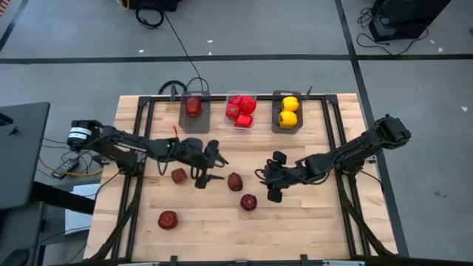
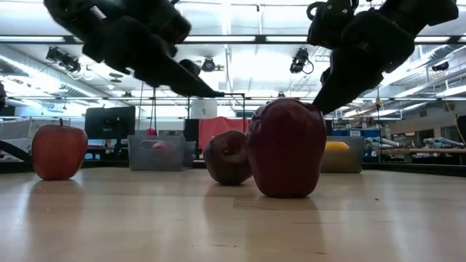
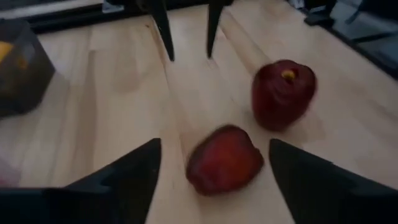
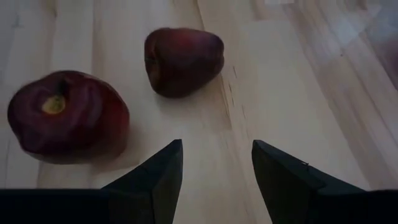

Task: Sort produce into baskets
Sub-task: Put the top right apple into the left black transparent bin

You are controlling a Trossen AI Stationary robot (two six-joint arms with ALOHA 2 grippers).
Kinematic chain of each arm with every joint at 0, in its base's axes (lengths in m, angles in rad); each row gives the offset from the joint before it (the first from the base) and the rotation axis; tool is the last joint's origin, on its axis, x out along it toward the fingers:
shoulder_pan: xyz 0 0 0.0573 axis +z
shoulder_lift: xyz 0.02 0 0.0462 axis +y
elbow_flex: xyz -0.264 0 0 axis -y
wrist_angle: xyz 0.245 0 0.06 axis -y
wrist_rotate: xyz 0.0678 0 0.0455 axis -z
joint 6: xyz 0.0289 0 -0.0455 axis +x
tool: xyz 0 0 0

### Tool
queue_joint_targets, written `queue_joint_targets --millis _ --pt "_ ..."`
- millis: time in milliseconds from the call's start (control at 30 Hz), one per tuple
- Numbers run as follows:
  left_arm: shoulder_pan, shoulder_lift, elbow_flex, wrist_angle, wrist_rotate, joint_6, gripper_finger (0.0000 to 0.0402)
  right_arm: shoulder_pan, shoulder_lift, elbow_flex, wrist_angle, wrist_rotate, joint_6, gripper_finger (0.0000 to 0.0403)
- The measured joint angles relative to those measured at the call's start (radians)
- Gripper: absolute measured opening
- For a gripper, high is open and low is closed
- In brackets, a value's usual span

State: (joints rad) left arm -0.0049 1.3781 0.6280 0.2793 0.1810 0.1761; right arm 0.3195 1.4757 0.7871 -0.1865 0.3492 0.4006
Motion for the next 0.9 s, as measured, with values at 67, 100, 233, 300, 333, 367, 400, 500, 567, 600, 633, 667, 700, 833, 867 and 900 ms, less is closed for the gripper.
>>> queue_joint_targets --millis 67,100,233,300,333,367,400,500,567,600,633,667,700,833,867,900 --pt "-0.011 0.04 0.042 -0.013 -0.031 0.029 0.0333 0.0 0.0 0.0 -0.013 -0.005 0.0 0.0203" --pt "-0.012 0.064 0.064 -0.039 -0.034 0.041 0.0348 0.0 0.0 0.0 -0.016 -0.009 0.0 0.0203" --pt "-0.03 0.177 0.177 -0.195 -0.029 0.098 0.0393 0.0 0.0 0.0 -0.052 -0.014 0.016 0.0203" --pt "-0.043 0.228 0.241 -0.277 -0.025 0.123 0.0395 0.001 0.0 0.0 -0.077 -0.014 0.04 0.0203" --pt "-0.05 0.245 0.265 -0.318 -0.023 0.14 0.0393 0.001 0.0 0.0 -0.087 -0.013 0.046 0.0203" --pt "-0.057 0.264 0.284 -0.339 -0.022 0.159 0.039 0.002 0.0 0.0 -0.097 -0.013 0.049 0.0203" --pt "-0.063 0.284 0.299 -0.337 -0.022 0.168 0.0388 0.003 0.0 0.0 -0.109 -0.011 0.051 0.0203" --pt "-0.081 0.322 0.325 -0.323 -0.014 0.216 0.0386 0.003 0.0 0.0 -0.121 -0.01 0.046 0.0203" --pt "-0.088 0.347 0.338 -0.296 -0.014 0.245 0.0389 0.003 0.0 0.0 -0.126 -0.01 0.046 0.0203" --pt "-0.089 0.357 0.341 -0.298 -0.014 0.253 0.0391 0.004 0.0 0.0 -0.128 -0.01 0.05 0.0203" --pt "-0.091 0.371 0.346 -0.3 -0.014 0.257 0.0394 0.006 0.0 0.0 -0.131 -0.01 0.054 0.0203" --pt "-0.093 0.387 0.352 -0.297 -0.015 0.258 0.0397 0.007 0.0 0.0 -0.139 -0.01 0.06 0.0203" --pt "-0.094 0.4 0.356 -0.296 -0.018 0.259 0.0398 0.008 0.0 0.0 -0.141 -0.01 0.064 0.0203" --pt "-0.099 0.444 0.373 -0.293 -0.022 0.259 0.0398 0.008 0.0 0.0 -0.14 -0.01 0.067 0.0203" --pt "-0.101 0.452 0.377 -0.297 -0.022 0.259 0.0398 0.008 -0.001 0.0 -0.14 -0.007 0.067 0.0203" --pt "-0.102 0.461 0.382 -0.295 -0.022 0.261 0.0397 0.008 -0.001 0.0 -0.14 -0.002 0.066 0.0203"
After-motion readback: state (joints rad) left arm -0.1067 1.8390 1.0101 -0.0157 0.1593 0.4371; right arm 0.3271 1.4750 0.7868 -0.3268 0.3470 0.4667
